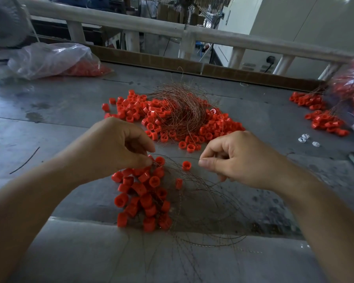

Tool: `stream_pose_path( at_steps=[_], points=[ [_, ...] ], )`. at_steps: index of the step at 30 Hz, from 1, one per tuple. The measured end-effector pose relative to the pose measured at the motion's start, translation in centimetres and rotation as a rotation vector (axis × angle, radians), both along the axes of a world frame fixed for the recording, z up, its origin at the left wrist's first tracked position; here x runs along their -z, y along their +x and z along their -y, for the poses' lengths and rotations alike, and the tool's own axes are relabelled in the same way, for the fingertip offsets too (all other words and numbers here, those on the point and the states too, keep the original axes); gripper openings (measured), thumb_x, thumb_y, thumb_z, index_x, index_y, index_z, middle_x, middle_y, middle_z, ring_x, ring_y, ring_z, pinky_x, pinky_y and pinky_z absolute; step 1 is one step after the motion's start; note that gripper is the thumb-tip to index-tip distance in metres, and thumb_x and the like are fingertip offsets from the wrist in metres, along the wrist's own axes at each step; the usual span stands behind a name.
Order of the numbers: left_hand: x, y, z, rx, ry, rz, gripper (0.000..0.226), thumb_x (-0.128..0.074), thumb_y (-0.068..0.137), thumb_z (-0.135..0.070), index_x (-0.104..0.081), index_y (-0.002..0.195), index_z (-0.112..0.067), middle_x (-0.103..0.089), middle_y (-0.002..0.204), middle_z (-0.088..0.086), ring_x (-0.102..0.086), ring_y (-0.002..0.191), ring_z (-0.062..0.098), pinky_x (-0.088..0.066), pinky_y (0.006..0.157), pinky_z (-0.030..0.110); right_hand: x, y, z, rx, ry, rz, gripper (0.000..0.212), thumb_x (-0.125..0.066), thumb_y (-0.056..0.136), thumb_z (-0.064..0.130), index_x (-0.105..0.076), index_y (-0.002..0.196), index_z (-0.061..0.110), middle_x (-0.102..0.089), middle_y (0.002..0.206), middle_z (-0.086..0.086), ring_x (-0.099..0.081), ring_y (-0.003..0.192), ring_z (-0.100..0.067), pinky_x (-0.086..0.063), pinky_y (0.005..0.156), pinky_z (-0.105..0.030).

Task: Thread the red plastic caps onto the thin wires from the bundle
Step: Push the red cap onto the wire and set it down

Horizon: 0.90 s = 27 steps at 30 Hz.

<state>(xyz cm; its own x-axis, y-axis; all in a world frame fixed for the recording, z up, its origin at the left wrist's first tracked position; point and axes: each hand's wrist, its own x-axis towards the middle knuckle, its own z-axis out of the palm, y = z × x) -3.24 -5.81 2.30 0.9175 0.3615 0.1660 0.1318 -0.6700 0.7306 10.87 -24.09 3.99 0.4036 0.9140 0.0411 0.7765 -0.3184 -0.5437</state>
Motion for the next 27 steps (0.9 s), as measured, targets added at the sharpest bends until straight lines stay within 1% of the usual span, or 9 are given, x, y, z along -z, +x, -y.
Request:
stream_pose_path(
  at_steps=[4, 7, 8, 10, 12, 16, 20, 24, 27],
  points=[
    [-0.1, 0.3, 0.2, 0.014, 0.0, 0.0, 0.011, -0.078, 0.056, -0.027, -0.069, 0.059, -0.033, -0.066, 0.06, -0.018, -0.059, 0.052, -0.002, -0.044, 0.05, 0.007, 0.1, 0.0, -0.1, -0.007, -0.043, 0.034, 0.017, -0.065, 0.073, 0.044, -0.062, 0.063, 0.03, -0.054, 0.052, 0.031, -0.053, 0.056, 0.009, -0.04, 0.054, -0.008],
    [-0.2, 0.3, 0.3, -0.002, -0.004, 0.045, 0.026, -0.061, 0.047, -0.055, -0.069, 0.066, -0.04, -0.067, 0.065, -0.019, -0.06, 0.058, -0.003, -0.045, 0.056, 0.006, 0.0, -0.1, -0.2, -0.01, -0.054, 0.012, 0.038, -0.054, 0.059, 0.066, -0.062, 0.064, 0.029, -0.053, 0.053, 0.032, -0.05, 0.054, 0.011, -0.037, 0.051, -0.006],
    [-0.2, 0.3, 0.3, -0.036, -0.01, 0.065, 0.026, -0.06, 0.047, -0.055, -0.069, 0.063, -0.036, -0.066, 0.065, -0.02, -0.06, 0.058, -0.005, -0.044, 0.056, 0.005, -0.1, 0.0, -0.2, -0.002, -0.042, -0.004, 0.046, -0.05, 0.052, 0.071, -0.063, 0.065, 0.028, -0.054, 0.052, 0.03, -0.05, 0.052, 0.01, -0.037, 0.049, -0.006],
    [0.0, 0.4, -0.1, -0.107, -0.038, 0.098, 0.006, -0.068, 0.059, -0.041, -0.067, 0.058, -0.035, -0.066, 0.064, -0.022, -0.058, 0.057, -0.008, -0.041, 0.053, 0.001, -0.2, 0.2, -0.1, 0.032, -0.01, -0.023, 0.056, -0.047, 0.047, 0.076, -0.064, 0.065, 0.025, -0.057, 0.052, 0.019, -0.051, 0.049, 0.003, -0.039, 0.045, -0.01],
    [0.3, 0.8, -0.8, -0.183, 0.0, 0.15, 0.018, -0.073, 0.069, -0.023, -0.063, 0.062, -0.037, -0.066, 0.063, -0.021, -0.057, 0.059, -0.011, -0.038, 0.053, -0.002, -0.3, 0.5, 0.1, 0.07, 0.041, -0.013, 0.06, -0.046, 0.048, 0.077, -0.065, 0.065, 0.023, -0.062, 0.057, 0.007, -0.056, 0.05, -0.009, -0.047, 0.046, -0.018],
    [1.3, 1.9, -1.8, -0.326, 0.171, 0.134, 0.013, -0.068, 0.079, -0.012, -0.069, 0.081, -0.025, -0.056, 0.07, -0.022, -0.053, 0.065, -0.005, -0.034, 0.057, 0.005, -0.3, 0.9, 0.1, 0.169, 0.168, -0.026, 0.058, -0.048, 0.053, 0.072, -0.065, 0.065, 0.018, -0.064, 0.057, 0.004, -0.05, 0.04, -0.002, -0.036, 0.036, -0.009],
    [2.6, 3.5, -2.7, -0.331, 0.256, 0.067, 0.023, -0.068, 0.08, -0.012, -0.069, 0.102, -0.016, -0.063, 0.088, -0.004, -0.055, 0.082, 0.011, -0.036, 0.072, 0.021, 0.1, 1.6, 0.0, 0.295, 0.261, -0.04, 0.046, -0.053, 0.061, 0.063, -0.064, 0.063, 0.019, -0.064, 0.058, 0.013, -0.051, 0.042, -0.003, -0.044, 0.044, -0.018],
    [3.7, 4.2, -3.3, -0.293, 0.303, 0.037, 0.025, -0.069, 0.08, -0.021, -0.069, 0.105, -0.019, -0.056, 0.09, -0.004, -0.05, 0.085, 0.011, -0.033, 0.072, 0.024, 1.0, 2.6, -0.2, 0.389, 0.301, -0.001, 0.024, -0.065, 0.078, 0.039, -0.065, 0.064, 0.02, -0.063, 0.054, 0.008, -0.052, 0.044, -0.004, -0.046, 0.05, -0.024],
    [4.1, 4.4, -3.5, -0.281, 0.352, 0.05, 0.022, -0.068, 0.08, -0.025, -0.069, 0.102, -0.022, -0.052, 0.089, -0.005, -0.046, 0.084, 0.011, -0.031, 0.071, 0.026, 1.5, 2.8, -0.5, 0.384, 0.31, 0.024, 0.016, -0.065, 0.082, 0.029, -0.064, 0.067, 0.023, -0.06, 0.053, 0.008, -0.052, 0.046, 0.002, -0.042, 0.047, -0.014]
  ],
)
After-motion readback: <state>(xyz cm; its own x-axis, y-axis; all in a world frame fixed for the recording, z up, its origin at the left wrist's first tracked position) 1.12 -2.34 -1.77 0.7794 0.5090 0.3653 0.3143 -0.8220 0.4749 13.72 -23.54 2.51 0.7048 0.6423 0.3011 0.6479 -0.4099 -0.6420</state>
